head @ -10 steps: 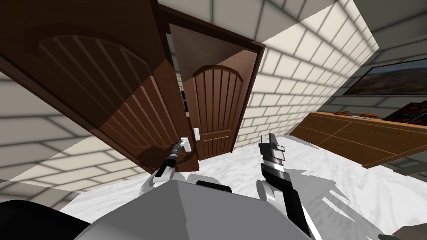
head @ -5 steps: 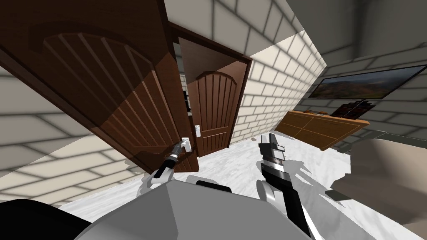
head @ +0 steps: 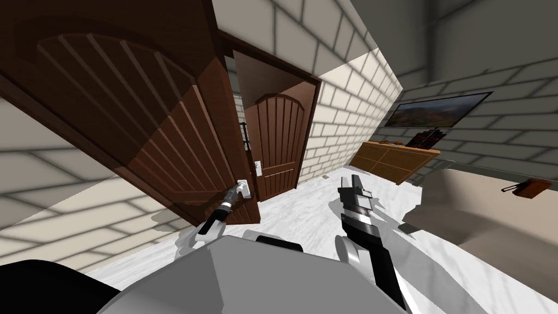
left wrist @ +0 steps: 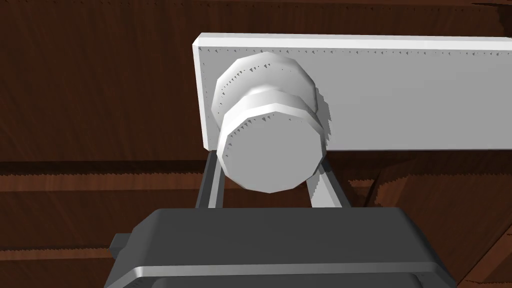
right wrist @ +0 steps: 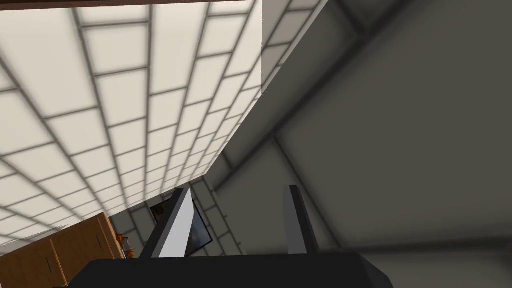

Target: Pull the door open

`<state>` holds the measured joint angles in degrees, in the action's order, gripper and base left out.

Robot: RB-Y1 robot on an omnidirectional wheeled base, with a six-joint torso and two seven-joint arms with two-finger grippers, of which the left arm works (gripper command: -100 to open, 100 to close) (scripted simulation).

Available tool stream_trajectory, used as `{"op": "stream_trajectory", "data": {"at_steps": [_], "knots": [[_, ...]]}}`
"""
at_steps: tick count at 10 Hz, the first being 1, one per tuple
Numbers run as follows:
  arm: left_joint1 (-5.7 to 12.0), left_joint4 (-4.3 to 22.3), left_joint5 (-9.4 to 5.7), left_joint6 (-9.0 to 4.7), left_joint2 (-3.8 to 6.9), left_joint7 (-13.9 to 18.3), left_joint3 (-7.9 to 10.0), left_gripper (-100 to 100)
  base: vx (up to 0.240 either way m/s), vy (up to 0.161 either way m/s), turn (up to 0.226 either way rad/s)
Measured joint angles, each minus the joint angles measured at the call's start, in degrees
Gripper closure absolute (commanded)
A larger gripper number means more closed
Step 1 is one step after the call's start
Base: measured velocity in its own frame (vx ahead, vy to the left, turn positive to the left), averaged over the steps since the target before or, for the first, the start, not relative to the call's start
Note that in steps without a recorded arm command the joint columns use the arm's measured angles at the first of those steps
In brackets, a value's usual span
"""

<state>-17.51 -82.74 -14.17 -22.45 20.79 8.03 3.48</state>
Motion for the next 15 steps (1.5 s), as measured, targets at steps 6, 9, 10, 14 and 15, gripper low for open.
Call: {"op": "stream_trajectory", "data": {"at_steps": [6,9,10,14,15], "knots": [[-3.22,-1.14,-0.57,-2.24,3.83,2.65,-2.85,100,-0.217,0.050,-0.103],[-3.04,-1.10,-0.64,-2.28,3.93,2.72,-2.69,100,-0.229,0.019,0.001],[-3.08,-1.21,-0.64,-2.26,3.93,2.69,-2.60,100,-0.236,0.029,0.023],[-3.08,-1.11,-0.66,-2.18,3.94,2.61,-2.40,100,-0.244,0.033,0.015],[-3.07,-0.94,-0.66,-2.18,4.02,2.61,-2.41,100,-0.195,0.016,0.015]]}}
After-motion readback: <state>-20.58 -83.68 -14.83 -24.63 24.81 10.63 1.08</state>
